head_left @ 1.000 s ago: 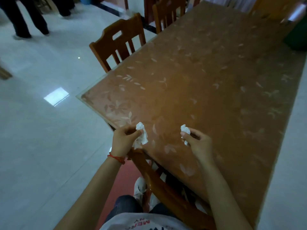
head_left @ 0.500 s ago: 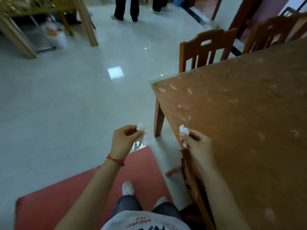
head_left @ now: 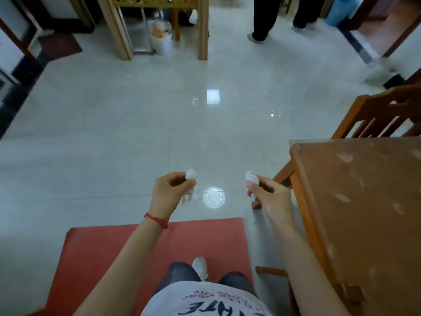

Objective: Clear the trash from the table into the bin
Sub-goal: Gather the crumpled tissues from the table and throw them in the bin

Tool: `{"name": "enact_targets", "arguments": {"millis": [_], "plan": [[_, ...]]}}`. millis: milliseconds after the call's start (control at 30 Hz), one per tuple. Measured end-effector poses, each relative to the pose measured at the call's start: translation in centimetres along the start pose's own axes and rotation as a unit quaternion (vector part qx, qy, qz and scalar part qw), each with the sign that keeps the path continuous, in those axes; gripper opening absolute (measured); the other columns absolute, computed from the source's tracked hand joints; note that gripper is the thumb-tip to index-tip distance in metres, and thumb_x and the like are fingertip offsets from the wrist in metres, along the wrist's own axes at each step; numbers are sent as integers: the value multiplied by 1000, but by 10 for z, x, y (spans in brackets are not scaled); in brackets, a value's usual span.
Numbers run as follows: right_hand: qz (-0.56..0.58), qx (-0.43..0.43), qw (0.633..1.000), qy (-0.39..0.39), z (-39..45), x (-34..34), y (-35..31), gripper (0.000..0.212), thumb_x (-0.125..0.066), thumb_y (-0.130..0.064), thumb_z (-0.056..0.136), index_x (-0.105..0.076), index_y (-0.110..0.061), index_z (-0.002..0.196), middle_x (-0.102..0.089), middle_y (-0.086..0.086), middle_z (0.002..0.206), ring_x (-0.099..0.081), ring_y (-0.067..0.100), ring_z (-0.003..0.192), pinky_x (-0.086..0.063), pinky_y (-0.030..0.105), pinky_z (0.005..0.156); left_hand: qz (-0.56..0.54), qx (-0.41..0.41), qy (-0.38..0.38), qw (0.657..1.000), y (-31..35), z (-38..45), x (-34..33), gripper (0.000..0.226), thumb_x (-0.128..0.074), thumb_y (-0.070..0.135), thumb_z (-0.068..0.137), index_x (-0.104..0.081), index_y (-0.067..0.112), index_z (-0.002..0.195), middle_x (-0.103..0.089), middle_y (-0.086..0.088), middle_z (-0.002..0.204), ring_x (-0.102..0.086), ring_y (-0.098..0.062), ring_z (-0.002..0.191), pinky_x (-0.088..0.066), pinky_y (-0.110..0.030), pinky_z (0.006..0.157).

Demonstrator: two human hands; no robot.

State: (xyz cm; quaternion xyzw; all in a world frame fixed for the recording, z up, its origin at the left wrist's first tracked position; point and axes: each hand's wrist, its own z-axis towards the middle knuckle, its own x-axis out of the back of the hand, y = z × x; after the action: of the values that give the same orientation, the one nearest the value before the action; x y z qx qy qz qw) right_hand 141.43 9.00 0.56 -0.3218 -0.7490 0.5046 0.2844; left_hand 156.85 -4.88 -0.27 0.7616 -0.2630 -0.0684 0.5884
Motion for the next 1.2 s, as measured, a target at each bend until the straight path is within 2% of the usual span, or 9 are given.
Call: {"name": "enact_targets", "arguments": {"millis": [100,233,400,533,800,900,1000,1067,1200], "plan": [[0,-4,1000,-9,20,-25,-11,10,-68,-9,81,-69,-19,85,-58,9,64,-50,10,56,-44,15,55,-2,-1,4,1000,8,27,15,11,-64,2,78,-69,10,71,-67,-7,65,-58,-8,53,-45,-13,44],[-8,-6,1000,-3,50,-47,-23,18,-68,-9,81,-67,-27,77,-60,8,67,-53,12,61,-47,17,62,-4,5,12,1000,13,67,23,6,-65,6,78,-70,9,77,-69,-16,75,-61,-16,63,-48,-15,48],[-10,-6,1000,15,103,-60,-40,26,-67,-5,80,-66,-29,72,-61,6,65,-54,15,63,-48,21,65,-4,5,21,1000,24,124,16,7,-67,6,77,-71,7,83,-70,-4,76,-62,2,59,-49,-6,57],[0,-3,1000,22,160,-70,-56,24,-68,-4,79,-67,-27,72,-60,6,64,-53,20,65,-47,32,69,-4,5,22,1000,39,178,6,6,-68,7,77,-70,10,81,-69,-1,75,-62,4,59,-49,-6,58],[0,-4,1000,9,287,-88,-104,11,-68,-6,80,-71,-16,81,-61,8,68,-54,16,62,-48,22,64,-8,8,29,1000,89,299,-20,6,-67,7,77,-71,7,81,-69,-6,74,-63,-3,61,-50,-13,59],[-5,2,1000,11,329,-95,-121,11,-67,-5,81,-70,-16,80,-59,8,66,-53,16,60,-46,17,58,-6,3,25,1000,108,339,-28,6,-67,6,78,-70,10,78,-69,-3,72,-62,1,57,-50,-11,56],[-11,-6,1000,19,365,-102,-132,7,-67,-7,80,-71,-12,79,-56,2,58,-51,17,59,-45,24,62,-7,-2,14,1000,125,378,-35,15,-67,7,78,-68,18,68,-68,8,57,-60,2,52,-48,-9,52],[-12,-12,999,27,389,-108,-137,10,-67,-8,80,-71,-16,75,-55,-1,55,-50,18,58,-45,27,64,-6,2,10,1000,133,408,-38,15,-67,8,78,-68,20,69,-69,14,57,-61,2,54,-49,-10,54],[-6,-16,999,47,445,-126,-152,8,-68,-9,80,-71,-15,77,-55,-1,54,-50,18,58,-45,26,63,-1,-1,-9,1000,149,474,-45,9,-68,8,77,-70,16,75,-70,2,70,-62,1,59,-50,-10,59]]}}
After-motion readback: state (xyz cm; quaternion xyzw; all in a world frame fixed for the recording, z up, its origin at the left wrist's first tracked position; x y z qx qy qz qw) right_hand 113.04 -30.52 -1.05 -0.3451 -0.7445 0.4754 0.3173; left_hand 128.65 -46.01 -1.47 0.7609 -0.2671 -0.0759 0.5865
